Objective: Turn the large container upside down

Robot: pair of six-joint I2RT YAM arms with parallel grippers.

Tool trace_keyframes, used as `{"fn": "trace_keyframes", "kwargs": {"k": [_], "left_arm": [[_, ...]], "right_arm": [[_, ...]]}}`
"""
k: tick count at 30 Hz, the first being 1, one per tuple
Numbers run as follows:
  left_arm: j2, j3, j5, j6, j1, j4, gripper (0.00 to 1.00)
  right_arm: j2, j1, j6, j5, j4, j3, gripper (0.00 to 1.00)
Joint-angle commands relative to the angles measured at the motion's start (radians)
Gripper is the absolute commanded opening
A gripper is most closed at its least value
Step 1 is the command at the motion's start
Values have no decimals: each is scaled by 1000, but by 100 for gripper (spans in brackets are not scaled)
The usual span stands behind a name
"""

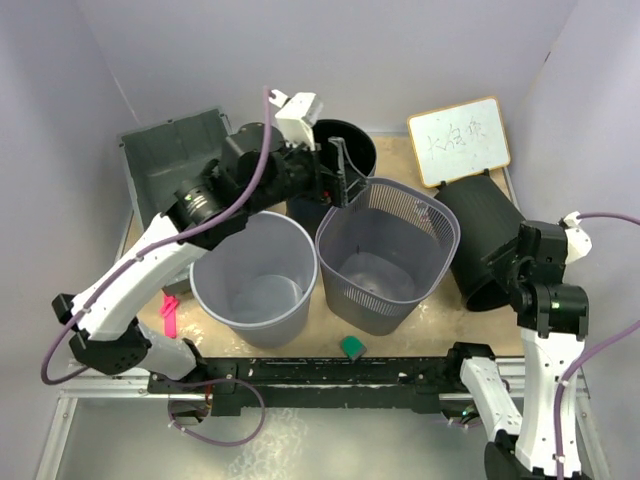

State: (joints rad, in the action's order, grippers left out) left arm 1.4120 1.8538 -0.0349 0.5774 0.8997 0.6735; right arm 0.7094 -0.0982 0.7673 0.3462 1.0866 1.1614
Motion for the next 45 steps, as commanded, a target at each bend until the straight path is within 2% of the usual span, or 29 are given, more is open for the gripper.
{"fn": "trace_keyframes", "kwargs": {"k": [1, 3, 5, 8, 10, 14, 22, 26, 29, 33, 36, 40, 45], "left_arm": [[92, 122, -94, -42, 90, -4, 83], [159, 194, -126, -62, 156, 19, 83], [214, 272, -163, -83, 216, 52, 83], [239, 293, -214, -110, 273, 71, 83], [220, 264, -237, -116, 283, 56, 83], [129, 184, -315, -120, 282, 20, 83], [-5, 127, -464, -88, 283, 101, 85], [-39, 92, -487, -77, 283, 110, 85], [-40, 84, -507, -65, 283, 136, 85], [-45, 93, -580, -43, 282, 200, 85], [-35, 126, -669, -12, 270, 306, 88], [-40, 139, -652, 31, 186, 383, 88], [-84, 154, -646, 40, 142, 382, 88]], "right_arm": [[4, -1, -13, 51, -16, 18, 51], [12, -1, -16, 59, -25, 2, 52], [17, -1, -34, 84, -27, 1, 57], [21, -1, -97, 127, -25, 31, 75], [31, -1, -124, 122, -32, 41, 83], [58, -1, -152, -64, -66, 22, 90], [87, -1, -187, -142, -55, 103, 92], [107, -1, -204, -103, -16, 151, 92], [99, -1, -201, -150, -15, 145, 92], [81, -1, -198, -245, -31, 110, 91], [69, -1, -196, -288, -46, 82, 91], [43, -1, -151, -392, -82, 14, 90], [-24, -1, -31, -560, -216, -150, 90]]}}
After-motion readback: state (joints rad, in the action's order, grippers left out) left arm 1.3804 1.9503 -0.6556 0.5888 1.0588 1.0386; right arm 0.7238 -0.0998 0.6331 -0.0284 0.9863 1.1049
